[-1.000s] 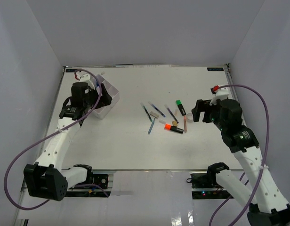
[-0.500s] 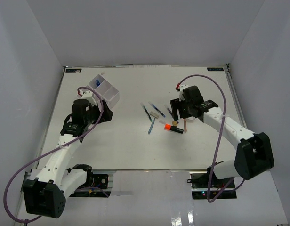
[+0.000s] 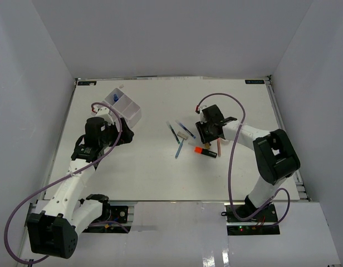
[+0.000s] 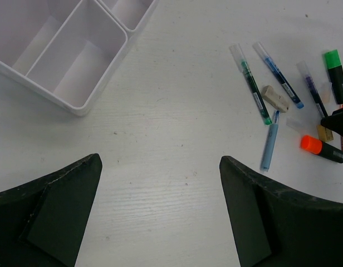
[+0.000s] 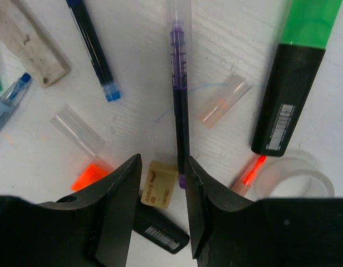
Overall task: Sort the stationery into containers
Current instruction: Pick up the pen from the center of the board.
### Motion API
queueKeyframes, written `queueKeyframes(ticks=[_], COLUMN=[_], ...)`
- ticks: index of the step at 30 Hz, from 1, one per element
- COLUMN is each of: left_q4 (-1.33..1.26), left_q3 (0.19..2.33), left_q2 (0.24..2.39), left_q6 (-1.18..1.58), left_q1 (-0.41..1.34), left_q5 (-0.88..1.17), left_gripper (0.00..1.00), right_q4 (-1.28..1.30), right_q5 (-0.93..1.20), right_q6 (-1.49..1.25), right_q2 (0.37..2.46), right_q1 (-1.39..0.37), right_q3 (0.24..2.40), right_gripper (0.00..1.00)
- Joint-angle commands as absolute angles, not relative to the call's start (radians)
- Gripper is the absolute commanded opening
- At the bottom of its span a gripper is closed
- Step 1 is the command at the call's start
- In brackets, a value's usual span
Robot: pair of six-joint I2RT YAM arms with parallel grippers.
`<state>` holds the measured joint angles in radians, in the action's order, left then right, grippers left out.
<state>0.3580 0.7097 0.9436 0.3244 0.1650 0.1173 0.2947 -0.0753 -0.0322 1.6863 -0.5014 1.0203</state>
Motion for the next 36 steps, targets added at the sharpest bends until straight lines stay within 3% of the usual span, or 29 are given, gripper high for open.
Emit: queueKeyframes(ticks=[1,20,29,36], left_q4=[0.339,0.339,0.330,0.330], left_q3=[0.703,0.703,0.701,0.771], left_q2=[0.923,0.933,0.937,0.933], left_q6=[0.328,0.330,0.341,0.409], left_q1=[0.160,0.161,0.160,0.161], left_q5=[0.133,0.143,0.173,0.317], left_gripper=[0.98,0.98,0.98,0.98], right_q4=[0.230,0.193,0.175,0.170], right_q5=[-0.098,-0.130,-0.133,-0.109], right_q6=[-0.011,0.049,0.092,0.140], right_q2=[1.719,1.824,1.819,1.689], right_q1=[-0.506,-0.506,-0.506,-0.537], right_q3=[1.081,1.123,1.157,1.192], right_gripper=[0.43,0.32,0.10,0.08])
